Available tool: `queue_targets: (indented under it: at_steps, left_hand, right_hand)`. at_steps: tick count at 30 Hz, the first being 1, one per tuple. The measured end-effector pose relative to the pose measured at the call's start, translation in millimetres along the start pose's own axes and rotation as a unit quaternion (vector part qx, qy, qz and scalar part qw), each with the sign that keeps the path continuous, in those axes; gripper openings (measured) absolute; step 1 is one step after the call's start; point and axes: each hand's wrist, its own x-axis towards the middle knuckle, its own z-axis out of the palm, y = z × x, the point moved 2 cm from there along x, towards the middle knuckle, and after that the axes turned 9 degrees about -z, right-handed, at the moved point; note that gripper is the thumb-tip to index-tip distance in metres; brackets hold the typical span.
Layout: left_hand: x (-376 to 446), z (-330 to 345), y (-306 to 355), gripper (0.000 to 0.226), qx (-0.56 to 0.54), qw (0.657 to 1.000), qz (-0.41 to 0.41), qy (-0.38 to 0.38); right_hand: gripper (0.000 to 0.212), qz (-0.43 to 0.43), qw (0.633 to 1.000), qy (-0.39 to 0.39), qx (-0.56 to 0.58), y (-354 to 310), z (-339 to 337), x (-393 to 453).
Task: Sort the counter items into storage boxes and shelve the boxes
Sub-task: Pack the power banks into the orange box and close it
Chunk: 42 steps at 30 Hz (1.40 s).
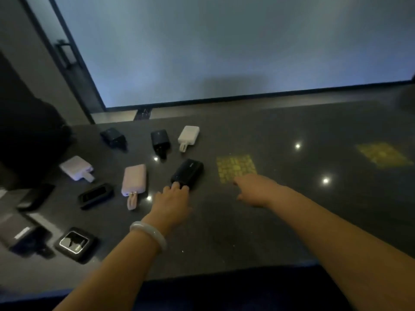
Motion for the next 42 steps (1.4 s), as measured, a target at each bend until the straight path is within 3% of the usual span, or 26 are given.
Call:
queue_targets:
  at_steps: [5,11,15,18,22,28,34,39,42]
  left_hand:
    - [58.1,-3.0,-46.9,0.064,-0.043,0.997,-0.061,0.033]
    - [103.8,8.6,-84.0,0.067,-0.067,0.992,-0.098,0.049]
    - [111.3,21.1,-96.2,0.067,-0.070,0.991,-0.109,0.041]
    - [110.9,25.6,-101.4,0.069,-0.071,0.990,-0.115,0.050]
    - [107.4,25.2,-108.3,0.075,-0.083,0.983,-0.146,0.075]
    - [114.5,31.4,-129.3,0.091,-0.107,0.963,-0.234,0.075]
    - [124.4,33.2,-139.0,0.113,-0.158,0.929,-0.327,0.074]
    - [136.9,28.1,-140.6,0.109,-0.162,0.924,-0.341,0.064]
    - [141.1,30.3,-137.6,0.101,-0.168,0.932,-0.317,0.052]
  right_hand:
    - [0.056,0.007,0.997,-0.017,0.073,-19.6,-5.1,90.3]
    - [0.077,0.102,0.970,-0.042,0.219,-34.7,5.7,172.4]
    - [0.099,0.135,0.969,-0.058,0.196,-51.9,15.2,201.4]
    - [0.120,0.180,0.963,-0.037,0.199,-63.4,23.9,218.6]
    - [0.129,0.188,0.961,0.012,0.201,-78.1,34.8,234.7]
    - [0.116,0.166,0.973,0.082,0.136,-80.3,50.7,236.3]
    - [0.108,0.161,0.976,0.063,0.133,-72.9,49.4,233.7]
    - [0.108,0.151,0.976,0.053,0.151,-62.8,47.5,225.3]
    - [0.092,0.158,0.972,0.063,0.163,-51.0,48.4,211.7]
